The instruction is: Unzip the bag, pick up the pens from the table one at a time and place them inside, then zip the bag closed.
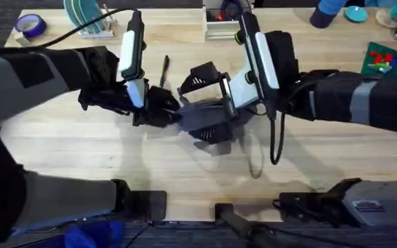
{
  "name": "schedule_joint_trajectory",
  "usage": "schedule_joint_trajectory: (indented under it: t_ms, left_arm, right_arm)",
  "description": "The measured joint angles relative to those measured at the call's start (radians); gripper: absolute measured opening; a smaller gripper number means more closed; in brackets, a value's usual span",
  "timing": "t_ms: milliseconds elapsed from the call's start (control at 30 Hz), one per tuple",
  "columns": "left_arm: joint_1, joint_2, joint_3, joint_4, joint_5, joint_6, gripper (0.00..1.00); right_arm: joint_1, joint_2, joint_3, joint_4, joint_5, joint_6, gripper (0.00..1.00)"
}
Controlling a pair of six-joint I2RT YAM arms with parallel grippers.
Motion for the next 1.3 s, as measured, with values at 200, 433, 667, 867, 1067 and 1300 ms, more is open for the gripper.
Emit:
schedule_joint_trajectory:
  t_ms: [200, 433, 667, 867, 1067, 1300]
  left_arm:
    - [0.0, 0.0, 0.0, -0.003, 0.001, -0.001, 0.926]
    - [0.0, 0.0, 0.0, -0.004, 0.001, -0.003, 0.995]
    - [0.0, 0.0, 0.0, -0.001, 0.001, -0.023, 0.995]
    - [0.004, -0.008, 0.053, -0.107, -0.02, -0.088, 0.996]
    - [0.004, -0.093, 0.125, -0.201, -0.068, -0.103, 0.995]
    - [0.004, -0.184, 0.21, -0.31, -0.142, -0.15, 0.995]
  right_arm:
    - [0.0, 0.0, 0.0, 0.0, 0.0, 0.0, 0.996]
    - [0.0, 0.0, 0.0, -0.001, 0.0, 0.0, 0.996]
    - [0.0, 0.0, 0.0, 0.0, 0.0, 0.043, 0.996]
    - [-0.033, -0.004, 0.0, -0.002, 0.014, 0.12, 0.996]
    - [-0.079, -0.069, 0.003, -0.033, 0.034, 0.184, 0.995]
    - [-0.124, -0.144, 0.095, -0.382, 0.09, 0.218, 0.996]
